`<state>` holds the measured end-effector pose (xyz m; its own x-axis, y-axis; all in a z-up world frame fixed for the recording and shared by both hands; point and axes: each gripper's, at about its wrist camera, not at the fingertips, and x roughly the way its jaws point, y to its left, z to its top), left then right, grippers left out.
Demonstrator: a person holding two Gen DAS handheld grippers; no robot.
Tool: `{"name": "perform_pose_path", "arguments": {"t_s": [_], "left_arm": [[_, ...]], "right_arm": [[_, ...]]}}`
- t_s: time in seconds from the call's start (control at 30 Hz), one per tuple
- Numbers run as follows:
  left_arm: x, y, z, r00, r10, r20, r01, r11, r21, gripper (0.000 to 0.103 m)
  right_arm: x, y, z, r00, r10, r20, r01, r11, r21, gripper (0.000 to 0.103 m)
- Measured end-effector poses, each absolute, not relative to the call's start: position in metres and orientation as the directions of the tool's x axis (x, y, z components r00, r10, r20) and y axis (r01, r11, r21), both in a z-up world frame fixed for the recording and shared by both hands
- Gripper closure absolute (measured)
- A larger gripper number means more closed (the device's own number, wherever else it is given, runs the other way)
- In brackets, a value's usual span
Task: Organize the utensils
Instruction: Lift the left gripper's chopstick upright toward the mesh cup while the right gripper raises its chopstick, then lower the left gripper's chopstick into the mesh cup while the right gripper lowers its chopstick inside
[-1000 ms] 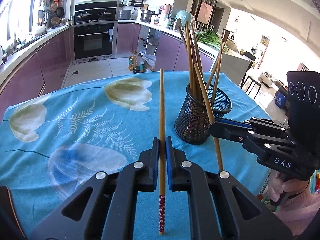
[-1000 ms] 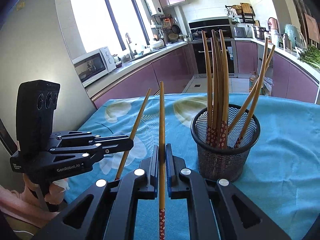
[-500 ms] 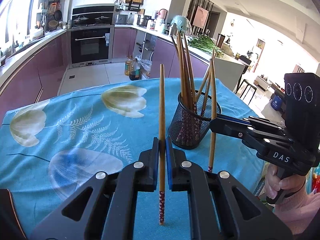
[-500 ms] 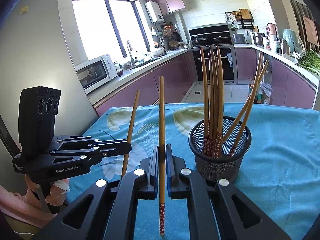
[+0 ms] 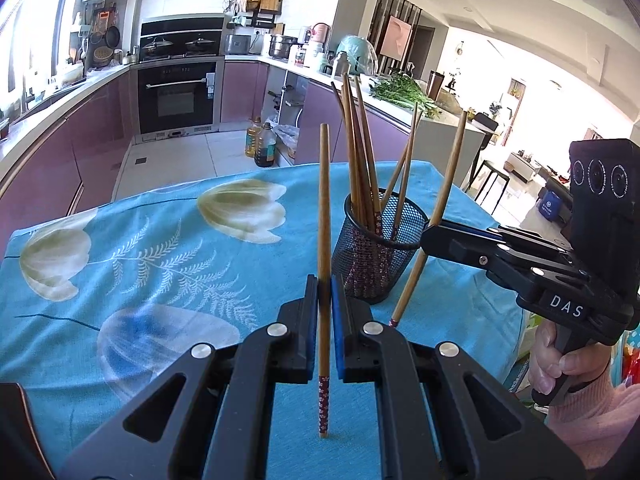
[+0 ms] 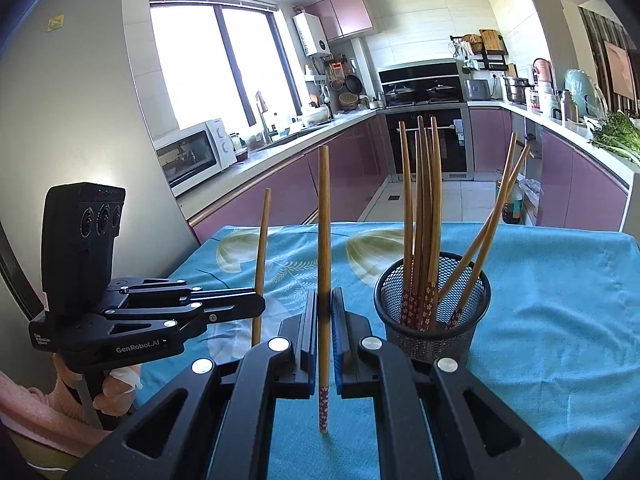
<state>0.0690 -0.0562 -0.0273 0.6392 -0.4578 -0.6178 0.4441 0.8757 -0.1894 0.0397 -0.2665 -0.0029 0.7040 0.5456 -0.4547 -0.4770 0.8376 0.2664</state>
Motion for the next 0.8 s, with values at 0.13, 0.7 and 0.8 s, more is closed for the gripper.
{"name": "perform_pose_path", "arguments": {"t_s": [0.13, 0.7, 0.8], "left_arm": [[0.067, -0.057, -0.025, 0.644, -0.459, -0.612, 0.446, 0.876, -0.187, 0.095], [0.067, -0.060, -0.014, 0.650, -0.472, -0.596, 0.463, 0.868, -0.182, 0.095], [0.066, -0.060, -0.013, 0.650, -0.474, -0.594, 0.465, 0.866, -0.181, 0.095]], "right_arm": [[0.039, -0.269, 0.001, 0.710, 0.543, -0.448, -0.476, 0.839, 0.262, 0.097], [0.040, -0.273, 0.016, 0.732, 0.534, -0.422, -0.479, 0.845, 0.238, 0.097], [0.041, -0.274, 0.017, 0.736, 0.531, -0.420, -0.478, 0.847, 0.235, 0.097]]}}
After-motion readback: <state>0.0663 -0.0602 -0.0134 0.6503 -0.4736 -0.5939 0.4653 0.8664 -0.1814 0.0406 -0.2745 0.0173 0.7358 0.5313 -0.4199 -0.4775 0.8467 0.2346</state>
